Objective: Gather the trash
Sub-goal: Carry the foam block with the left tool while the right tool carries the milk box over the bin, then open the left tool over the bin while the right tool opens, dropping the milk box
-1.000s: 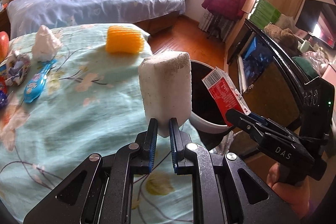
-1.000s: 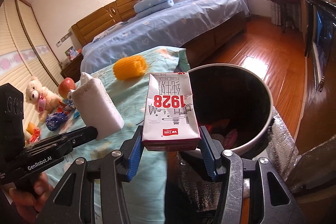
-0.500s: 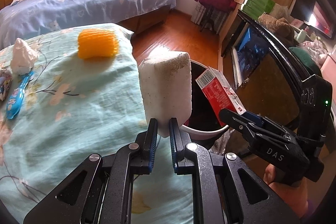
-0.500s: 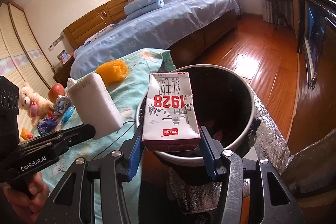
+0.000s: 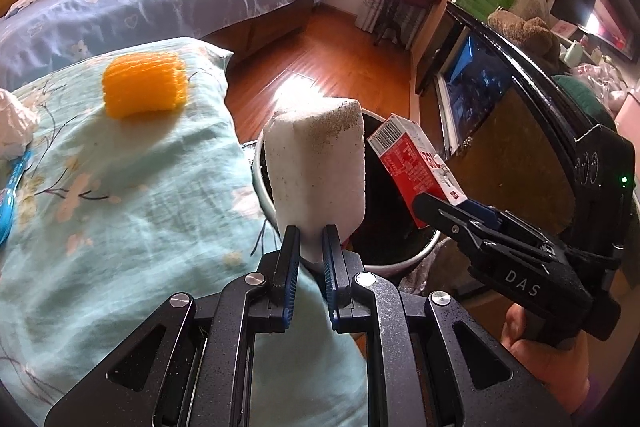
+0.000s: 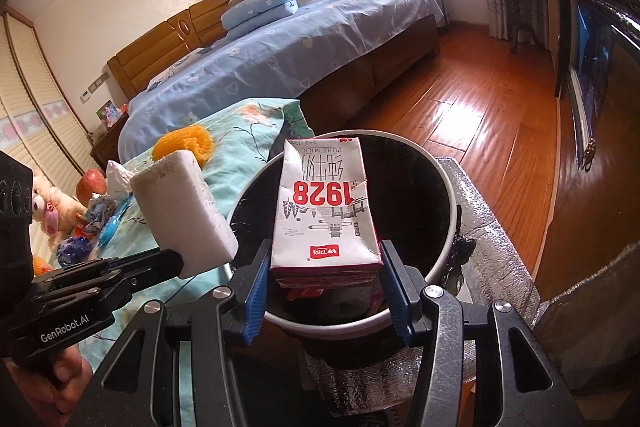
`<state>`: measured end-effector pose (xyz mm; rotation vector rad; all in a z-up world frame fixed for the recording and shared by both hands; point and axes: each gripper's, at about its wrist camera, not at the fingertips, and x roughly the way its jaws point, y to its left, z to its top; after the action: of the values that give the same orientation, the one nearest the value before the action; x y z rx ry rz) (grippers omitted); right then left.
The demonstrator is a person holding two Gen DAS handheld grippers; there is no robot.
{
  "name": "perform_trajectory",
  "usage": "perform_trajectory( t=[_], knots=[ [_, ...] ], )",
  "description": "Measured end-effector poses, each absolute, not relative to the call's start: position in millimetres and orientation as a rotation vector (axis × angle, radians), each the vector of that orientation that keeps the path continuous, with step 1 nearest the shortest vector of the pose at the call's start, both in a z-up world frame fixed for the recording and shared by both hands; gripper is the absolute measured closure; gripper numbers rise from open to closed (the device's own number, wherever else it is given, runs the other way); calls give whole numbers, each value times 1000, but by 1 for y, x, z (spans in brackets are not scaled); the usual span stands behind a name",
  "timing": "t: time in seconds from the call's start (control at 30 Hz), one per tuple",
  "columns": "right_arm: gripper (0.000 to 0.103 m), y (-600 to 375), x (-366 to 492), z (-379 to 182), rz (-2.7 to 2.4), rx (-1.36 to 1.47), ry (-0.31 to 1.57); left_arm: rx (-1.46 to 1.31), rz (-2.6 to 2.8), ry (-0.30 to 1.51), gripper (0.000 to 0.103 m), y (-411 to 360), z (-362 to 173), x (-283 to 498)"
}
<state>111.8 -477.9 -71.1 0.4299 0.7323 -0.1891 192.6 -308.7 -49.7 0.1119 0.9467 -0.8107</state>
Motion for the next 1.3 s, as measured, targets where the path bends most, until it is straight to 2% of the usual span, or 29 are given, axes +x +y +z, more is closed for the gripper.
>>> perform_trajectory(
  t=[0.77, 0.9, 0.93, 0.97, 1.03, 1.1, 1.17, 1.3],
  knots=[
    [51, -498, 132, -82, -212, 433, 779, 125, -834, 1020, 90, -335, -66, 210],
    [48, -501, 132, -83, -213, 453, 785, 117, -831, 1021, 80, -333, -65, 210],
    [48, -502, 131, -83, -208, 466, 784, 115, -820, 1018, 71, -330, -63, 210],
    [48, -503, 131, -83, -203, 472, 782, 108, -812, 1012, 68, -326, -63, 211],
    [48, -501, 129, -81, -199, 475, 774, 89, -795, 997, 66, -316, -59, 211],
    [40, -498, 128, -78, -193, 473, 764, 71, -779, 993, 66, -305, -58, 212],
    [37, -494, 127, -74, -184, 472, 755, 55, -754, 984, 64, -292, -56, 211],
    [27, -483, 130, -70, -152, 481, 748, 30, -693, 972, 57, -266, -57, 209]
  ],
)
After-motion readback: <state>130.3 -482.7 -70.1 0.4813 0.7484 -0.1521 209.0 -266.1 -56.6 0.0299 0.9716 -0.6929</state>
